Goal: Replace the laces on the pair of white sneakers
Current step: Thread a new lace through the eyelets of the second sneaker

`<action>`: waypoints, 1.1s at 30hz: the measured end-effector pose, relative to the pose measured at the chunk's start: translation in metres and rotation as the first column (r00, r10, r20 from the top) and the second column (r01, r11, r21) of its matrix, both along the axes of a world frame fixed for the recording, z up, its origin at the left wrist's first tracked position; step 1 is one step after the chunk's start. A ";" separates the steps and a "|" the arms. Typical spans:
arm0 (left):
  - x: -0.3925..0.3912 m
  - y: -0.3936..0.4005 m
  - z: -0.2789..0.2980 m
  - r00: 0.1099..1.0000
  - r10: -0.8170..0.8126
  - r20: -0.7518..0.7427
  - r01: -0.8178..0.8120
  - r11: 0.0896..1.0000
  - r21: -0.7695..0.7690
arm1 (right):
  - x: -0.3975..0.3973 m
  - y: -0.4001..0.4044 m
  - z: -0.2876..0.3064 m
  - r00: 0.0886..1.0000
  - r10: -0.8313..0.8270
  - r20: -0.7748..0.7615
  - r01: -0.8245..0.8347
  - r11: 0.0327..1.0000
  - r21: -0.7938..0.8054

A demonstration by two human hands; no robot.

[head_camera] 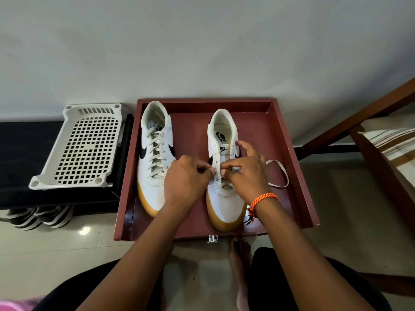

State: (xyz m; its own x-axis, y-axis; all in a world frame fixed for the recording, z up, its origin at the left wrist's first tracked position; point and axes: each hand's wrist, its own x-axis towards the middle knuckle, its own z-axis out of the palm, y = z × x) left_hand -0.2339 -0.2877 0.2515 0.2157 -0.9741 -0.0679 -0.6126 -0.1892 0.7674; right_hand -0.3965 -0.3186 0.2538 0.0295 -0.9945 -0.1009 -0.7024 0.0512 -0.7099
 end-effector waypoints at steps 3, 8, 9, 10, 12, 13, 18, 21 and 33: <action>0.001 0.001 0.001 1.000 -0.021 0.022 0.021 1.000 -0.017 | 0.002 0.002 0.003 1.000 0.013 -0.011 -0.012 1.000 0.020; 0.001 0.000 0.001 0.999 -0.008 0.046 0.008 1.000 -0.008 | 0.000 0.004 0.015 0.930 0.121 -0.348 -0.146 0.988 -0.048; 0.001 0.000 0.000 0.999 -0.009 0.046 0.009 1.000 -0.018 | 0.001 0.004 0.014 0.915 0.138 -0.378 -0.171 0.984 -0.054; 0.001 0.000 0.000 0.999 -0.013 0.043 0.014 1.000 -0.025 | 0.003 0.005 0.014 0.919 0.155 -0.362 -0.181 0.983 -0.038; 0.001 0.002 0.000 0.998 -0.026 0.060 0.029 0.999 -0.039 | 0.005 0.005 0.012 0.945 0.171 -0.279 -0.176 0.984 0.009; 0.000 0.002 -0.001 0.997 -0.030 0.074 0.033 0.998 -0.044 | 0.005 0.005 0.012 0.945 0.176 -0.275 -0.177 0.984 0.022; -0.002 -0.002 0.000 0.990 0.007 -0.139 -0.007 1.000 -0.001 | 0.001 0.004 0.007 0.862 0.224 -0.454 -0.249 0.969 0.005; 0.003 -0.001 0.019 0.725 0.107 -0.680 -0.031 0.992 0.123 | -0.003 0.002 0.006 0.852 0.233 -0.469 -0.258 0.966 0.011; 0.037 -0.005 0.056 -0.300 -0.008 -0.954 -0.180 0.983 0.049 | -0.011 -0.004 0.004 0.941 0.274 -0.199 -0.280 0.960 -0.002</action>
State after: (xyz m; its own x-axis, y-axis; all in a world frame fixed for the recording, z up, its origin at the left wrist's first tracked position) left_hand -0.1974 -0.2928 0.3072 0.0468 -0.9714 -0.2330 0.9367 -0.0383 0.3480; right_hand -0.4074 -0.3230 0.2580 0.2872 -0.9523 -0.1028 -0.8104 -0.1844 -0.5561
